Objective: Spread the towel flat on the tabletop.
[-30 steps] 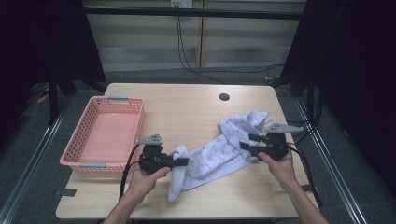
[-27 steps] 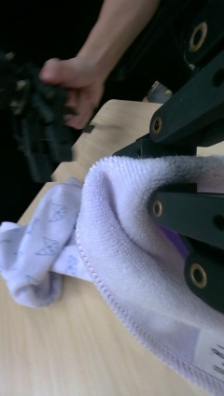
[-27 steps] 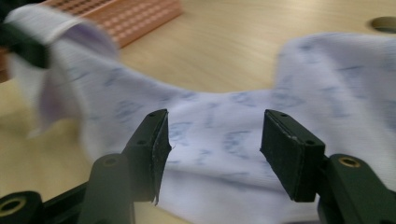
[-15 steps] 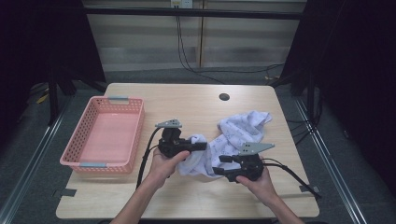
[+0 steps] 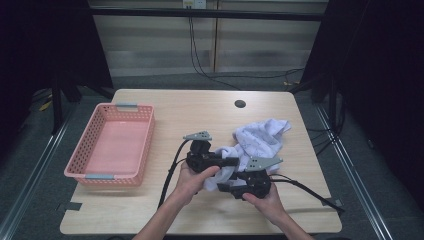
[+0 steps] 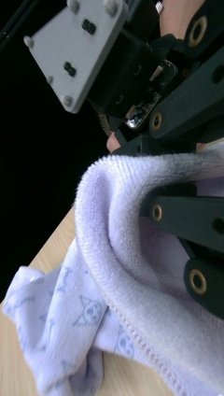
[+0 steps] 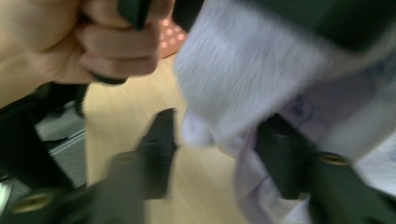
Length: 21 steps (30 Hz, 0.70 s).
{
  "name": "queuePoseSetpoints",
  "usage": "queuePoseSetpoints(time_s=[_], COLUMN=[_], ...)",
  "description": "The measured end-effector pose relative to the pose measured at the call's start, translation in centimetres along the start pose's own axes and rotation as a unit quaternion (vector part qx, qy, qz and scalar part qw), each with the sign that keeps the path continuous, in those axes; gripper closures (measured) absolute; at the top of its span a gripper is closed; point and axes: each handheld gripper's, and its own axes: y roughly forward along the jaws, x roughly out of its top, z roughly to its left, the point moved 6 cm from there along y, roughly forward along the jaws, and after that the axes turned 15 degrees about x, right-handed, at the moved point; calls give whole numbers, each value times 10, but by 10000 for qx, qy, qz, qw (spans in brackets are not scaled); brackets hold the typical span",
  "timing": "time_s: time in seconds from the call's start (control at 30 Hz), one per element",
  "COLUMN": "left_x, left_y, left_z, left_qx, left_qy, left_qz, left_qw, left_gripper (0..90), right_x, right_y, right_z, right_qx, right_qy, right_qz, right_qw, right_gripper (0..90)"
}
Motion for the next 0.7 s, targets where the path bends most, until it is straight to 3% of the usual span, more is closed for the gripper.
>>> queuePoseSetpoints(time_s=[0.07, 0.1, 0.13, 0.27, 0.33, 0.47, 0.53, 0.7], left_x=[-1, -1, -1, -5, -9, -19, -25, -38], left_y=[2, 3, 2, -8, -17, -31, -38, -40], left_z=[-1, 0, 1, 13, 17, 21, 26, 53], left_qx=[-13, 26, 26, 335, 319, 411, 485, 950], left_qy=[12, 11, -15, 32, 124, 295, 276, 201], left_qz=[32, 23, 23, 82, 168, 324, 329, 370], left_qw=[10000, 10000, 10000, 9994, 9993, 9982, 9979, 9946], left_gripper=[810, 785, 755, 577, 510, 457, 454, 473], right_x=[0, 0, 0, -5, -7, -14, -21, -38], right_y=[-1, -2, -5, -22, -38, -75, -92, -115], right_z=[2, 3, 3, 5, 4, -6, -12, -26], right_qx=[-22, -96, -200, -487, -592, -1028, -1221, -1461], right_qy=[-77, -132, -130, -170, -78, 39, 167, 300], right_qz=[-6, 6, 65, 296, 269, 272, 293, 422], right_qw=[10000, 9999, 9997, 9982, 9979, 9943, 9919, 9879], right_gripper=[781, 853, 869, 881, 882, 883, 883, 882])
